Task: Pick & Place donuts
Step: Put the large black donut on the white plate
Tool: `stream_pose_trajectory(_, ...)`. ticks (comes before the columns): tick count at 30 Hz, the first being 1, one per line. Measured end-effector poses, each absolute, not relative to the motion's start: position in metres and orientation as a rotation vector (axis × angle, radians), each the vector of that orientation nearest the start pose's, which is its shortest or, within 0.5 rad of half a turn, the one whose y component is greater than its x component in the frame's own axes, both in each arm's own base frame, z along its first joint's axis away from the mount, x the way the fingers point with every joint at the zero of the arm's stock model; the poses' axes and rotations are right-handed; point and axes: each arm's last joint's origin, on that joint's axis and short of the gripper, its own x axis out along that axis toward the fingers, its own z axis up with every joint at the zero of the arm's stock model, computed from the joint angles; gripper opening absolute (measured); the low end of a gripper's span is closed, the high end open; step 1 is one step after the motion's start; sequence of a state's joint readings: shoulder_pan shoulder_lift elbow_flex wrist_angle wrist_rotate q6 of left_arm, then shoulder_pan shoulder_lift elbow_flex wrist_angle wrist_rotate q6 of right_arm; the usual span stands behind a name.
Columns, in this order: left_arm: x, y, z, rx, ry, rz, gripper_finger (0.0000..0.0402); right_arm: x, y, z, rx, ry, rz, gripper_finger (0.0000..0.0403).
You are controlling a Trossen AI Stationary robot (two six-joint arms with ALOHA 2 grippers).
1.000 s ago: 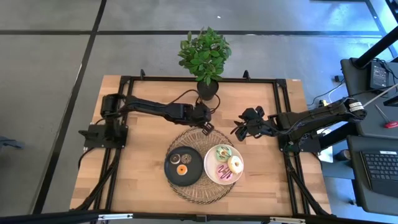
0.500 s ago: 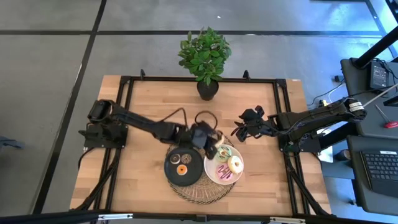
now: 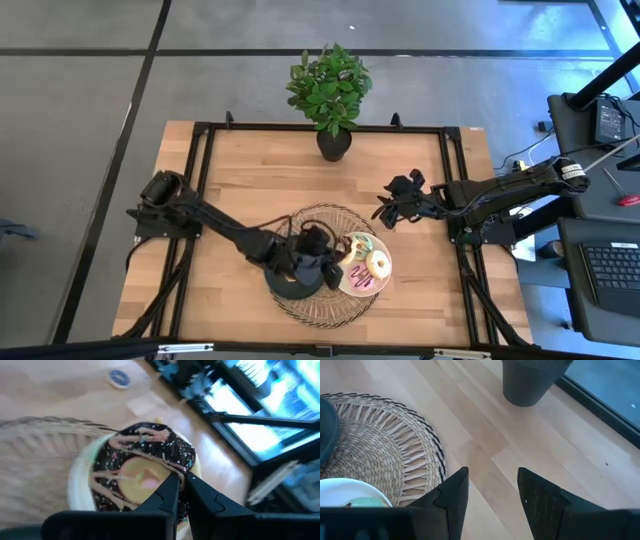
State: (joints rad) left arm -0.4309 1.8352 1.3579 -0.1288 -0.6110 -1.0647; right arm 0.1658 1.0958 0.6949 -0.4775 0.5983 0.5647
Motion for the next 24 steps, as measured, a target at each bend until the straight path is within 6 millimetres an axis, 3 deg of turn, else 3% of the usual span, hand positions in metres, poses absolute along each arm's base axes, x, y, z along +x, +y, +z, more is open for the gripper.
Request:
stream_pose_trajectory(8, 0.391, -0.169, 0.218, -0.818, 0.311, 0.469, 0.0020, 0.206, 0.018, 0.227, 0.193, 0.681, -0.614, 0.0172)
stream_pose_trajectory(24, 0.403, -0.176, 0.158, -0.813, 0.429, 0.519, 0.0020, 0.206, 0.018, 0.226, 0.202, 0.690, -0.605, 0.0172)
